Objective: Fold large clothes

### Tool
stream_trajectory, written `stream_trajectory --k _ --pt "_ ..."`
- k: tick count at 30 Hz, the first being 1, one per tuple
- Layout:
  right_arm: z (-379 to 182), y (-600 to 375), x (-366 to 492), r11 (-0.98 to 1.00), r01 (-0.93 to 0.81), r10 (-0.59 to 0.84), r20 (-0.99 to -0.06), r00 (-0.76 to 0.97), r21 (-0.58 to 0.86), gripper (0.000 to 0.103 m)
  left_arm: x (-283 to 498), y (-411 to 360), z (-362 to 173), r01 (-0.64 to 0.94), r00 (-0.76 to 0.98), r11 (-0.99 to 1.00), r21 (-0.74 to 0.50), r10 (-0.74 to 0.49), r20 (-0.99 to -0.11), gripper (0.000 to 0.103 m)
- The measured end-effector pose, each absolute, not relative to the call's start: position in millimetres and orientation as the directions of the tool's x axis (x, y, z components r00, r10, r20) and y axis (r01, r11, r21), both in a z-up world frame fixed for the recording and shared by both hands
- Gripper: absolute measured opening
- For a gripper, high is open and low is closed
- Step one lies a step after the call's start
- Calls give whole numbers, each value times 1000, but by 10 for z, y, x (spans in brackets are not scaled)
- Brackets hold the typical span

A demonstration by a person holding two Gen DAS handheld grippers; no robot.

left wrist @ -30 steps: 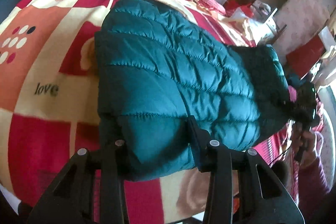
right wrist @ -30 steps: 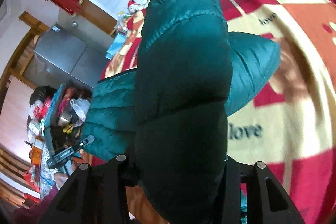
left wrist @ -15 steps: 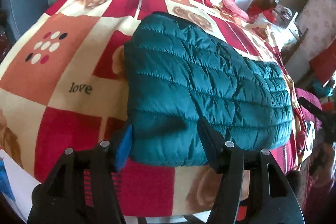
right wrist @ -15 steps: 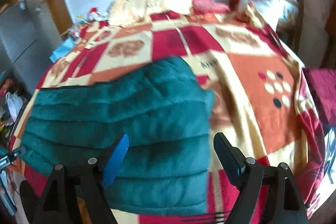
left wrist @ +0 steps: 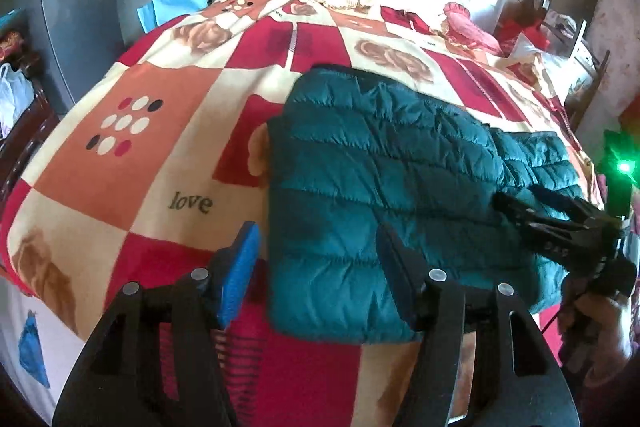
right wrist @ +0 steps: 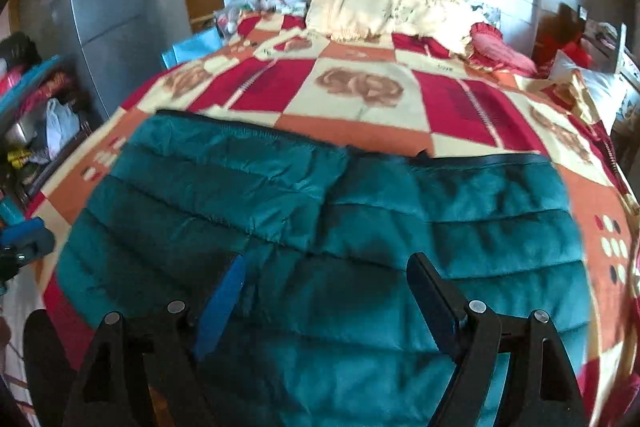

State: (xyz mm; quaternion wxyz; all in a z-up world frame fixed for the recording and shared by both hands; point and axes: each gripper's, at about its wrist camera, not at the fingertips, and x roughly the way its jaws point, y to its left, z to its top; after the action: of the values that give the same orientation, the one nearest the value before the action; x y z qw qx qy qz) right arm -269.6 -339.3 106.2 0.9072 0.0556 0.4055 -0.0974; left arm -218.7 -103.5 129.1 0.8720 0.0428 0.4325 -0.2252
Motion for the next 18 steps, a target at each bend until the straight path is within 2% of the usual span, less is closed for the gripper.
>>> stream_trajectory --k 7,13,18 --pt "716 -3428 -2458 961 275 -156 -771 617 26 87 -2082 -1238 1011 423 522 903 -74 -309 -795 60" --pt "950 -3572 -2680 951 287 -103 -758 644 114 86 -2048 -1266 999 417 534 907 -68 -304 -789 60" --pt "1183 -3738 -3062 928 365 -216 -692 689 73 86 -2105 -1275 1051 416 563 909 -29 -282 -776 60"
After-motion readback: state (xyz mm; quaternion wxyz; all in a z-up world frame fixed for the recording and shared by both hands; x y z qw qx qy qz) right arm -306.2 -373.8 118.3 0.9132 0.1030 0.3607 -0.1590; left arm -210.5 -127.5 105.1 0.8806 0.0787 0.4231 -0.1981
